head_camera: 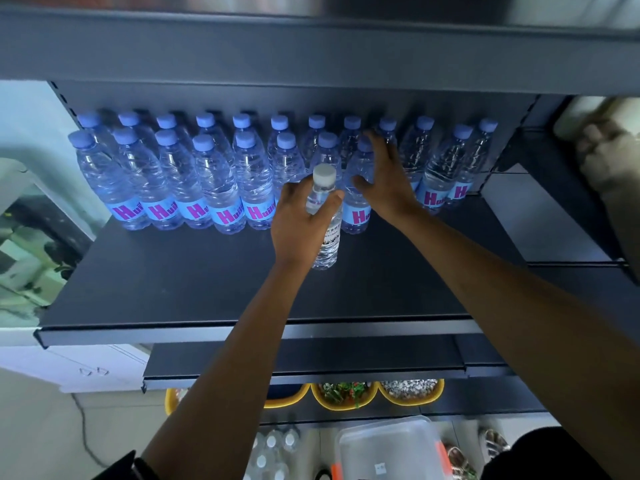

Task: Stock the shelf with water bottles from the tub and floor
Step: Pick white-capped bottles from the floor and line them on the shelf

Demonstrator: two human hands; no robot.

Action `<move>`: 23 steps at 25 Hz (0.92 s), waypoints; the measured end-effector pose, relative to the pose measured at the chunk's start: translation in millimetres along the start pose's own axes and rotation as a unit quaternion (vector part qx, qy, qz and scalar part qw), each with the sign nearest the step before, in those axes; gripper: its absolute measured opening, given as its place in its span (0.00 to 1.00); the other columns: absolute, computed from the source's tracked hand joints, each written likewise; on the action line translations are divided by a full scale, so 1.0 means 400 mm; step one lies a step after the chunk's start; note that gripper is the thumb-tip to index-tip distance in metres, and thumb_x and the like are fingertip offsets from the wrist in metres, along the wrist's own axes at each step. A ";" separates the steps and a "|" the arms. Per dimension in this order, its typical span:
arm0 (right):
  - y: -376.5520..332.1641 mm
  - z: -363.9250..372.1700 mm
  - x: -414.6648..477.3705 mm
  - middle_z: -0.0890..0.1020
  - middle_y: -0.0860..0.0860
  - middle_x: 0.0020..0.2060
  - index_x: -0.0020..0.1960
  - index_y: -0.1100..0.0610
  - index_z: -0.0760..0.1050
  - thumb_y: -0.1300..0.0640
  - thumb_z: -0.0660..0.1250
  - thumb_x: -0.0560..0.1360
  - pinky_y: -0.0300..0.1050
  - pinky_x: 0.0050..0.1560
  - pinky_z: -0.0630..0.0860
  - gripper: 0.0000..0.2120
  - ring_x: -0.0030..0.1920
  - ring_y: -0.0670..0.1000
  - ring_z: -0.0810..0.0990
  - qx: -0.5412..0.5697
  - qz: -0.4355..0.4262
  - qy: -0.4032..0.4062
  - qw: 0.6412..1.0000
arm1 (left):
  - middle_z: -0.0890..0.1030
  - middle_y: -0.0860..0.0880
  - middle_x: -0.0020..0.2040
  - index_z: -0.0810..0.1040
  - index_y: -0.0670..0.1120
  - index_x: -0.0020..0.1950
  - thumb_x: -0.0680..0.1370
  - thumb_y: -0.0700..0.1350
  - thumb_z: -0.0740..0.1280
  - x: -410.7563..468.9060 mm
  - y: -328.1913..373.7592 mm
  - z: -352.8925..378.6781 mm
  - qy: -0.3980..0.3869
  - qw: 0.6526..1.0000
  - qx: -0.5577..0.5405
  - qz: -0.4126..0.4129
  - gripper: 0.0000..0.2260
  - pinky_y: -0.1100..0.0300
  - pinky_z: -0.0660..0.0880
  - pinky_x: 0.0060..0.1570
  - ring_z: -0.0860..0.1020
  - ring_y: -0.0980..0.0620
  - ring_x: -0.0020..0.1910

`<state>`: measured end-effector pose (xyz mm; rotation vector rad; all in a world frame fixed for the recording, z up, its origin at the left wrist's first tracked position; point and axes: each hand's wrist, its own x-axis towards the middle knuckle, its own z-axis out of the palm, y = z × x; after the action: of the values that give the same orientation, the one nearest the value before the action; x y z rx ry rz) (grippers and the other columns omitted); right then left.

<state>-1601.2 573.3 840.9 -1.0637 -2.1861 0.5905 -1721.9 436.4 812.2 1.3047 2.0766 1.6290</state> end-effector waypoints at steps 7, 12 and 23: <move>0.045 0.115 -0.232 0.70 0.56 0.63 0.68 0.59 0.66 0.70 0.65 0.71 0.62 0.62 0.76 0.27 0.60 0.59 0.75 0.172 0.102 0.096 0.975 | 0.77 0.52 0.55 0.79 0.51 0.56 0.79 0.59 0.69 0.026 0.020 0.005 -0.042 0.999 0.024 0.000 0.14 0.59 0.67 0.46 0.76 0.54 0.51; 0.048 0.162 -0.290 0.75 0.52 0.60 0.69 0.56 0.66 0.54 0.78 0.67 0.62 0.64 0.75 0.35 0.63 0.56 0.76 0.148 0.137 0.003 0.980 | 0.80 0.51 0.55 0.80 0.51 0.60 0.79 0.59 0.68 0.018 0.070 0.061 -0.118 0.991 0.036 0.046 0.16 0.57 0.70 0.48 0.78 0.53 0.53; 0.189 0.040 -0.217 0.74 0.54 0.62 0.68 0.55 0.65 0.60 0.80 0.66 0.55 0.60 0.80 0.36 0.61 0.52 0.77 0.137 0.208 0.083 0.965 | 0.80 0.56 0.64 0.71 0.49 0.75 0.84 0.50 0.62 -0.072 -0.056 0.231 -0.238 0.961 -0.105 -0.095 0.19 0.64 0.73 0.55 0.78 0.59 0.61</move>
<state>-1531.0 544.5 752.7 -1.3721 -1.6828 0.9242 -1658.9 478.7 748.3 1.2314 1.6368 1.2602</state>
